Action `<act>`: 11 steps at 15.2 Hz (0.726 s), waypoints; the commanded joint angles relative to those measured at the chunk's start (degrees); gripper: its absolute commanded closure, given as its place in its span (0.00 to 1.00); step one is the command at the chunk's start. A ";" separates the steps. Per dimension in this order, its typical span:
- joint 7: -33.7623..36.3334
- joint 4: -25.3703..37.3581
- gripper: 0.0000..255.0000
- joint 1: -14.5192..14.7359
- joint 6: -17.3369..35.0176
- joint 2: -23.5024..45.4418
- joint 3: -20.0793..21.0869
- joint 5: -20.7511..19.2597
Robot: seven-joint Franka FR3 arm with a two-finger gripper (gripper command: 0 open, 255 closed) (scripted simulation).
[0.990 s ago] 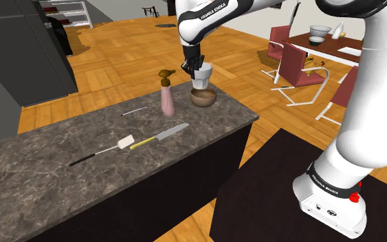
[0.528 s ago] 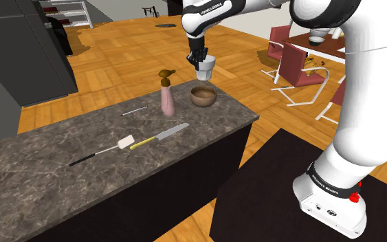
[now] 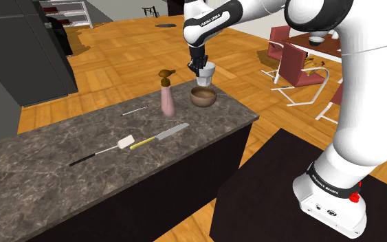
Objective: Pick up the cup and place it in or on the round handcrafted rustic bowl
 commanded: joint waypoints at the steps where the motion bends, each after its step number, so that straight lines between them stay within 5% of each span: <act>1: 0.22 -0.63 1.00 -0.02 1.26 0.58 -0.10 -0.19; 11: 1.38 -2.75 1.00 0.11 6.26 3.55 -0.54 -1.04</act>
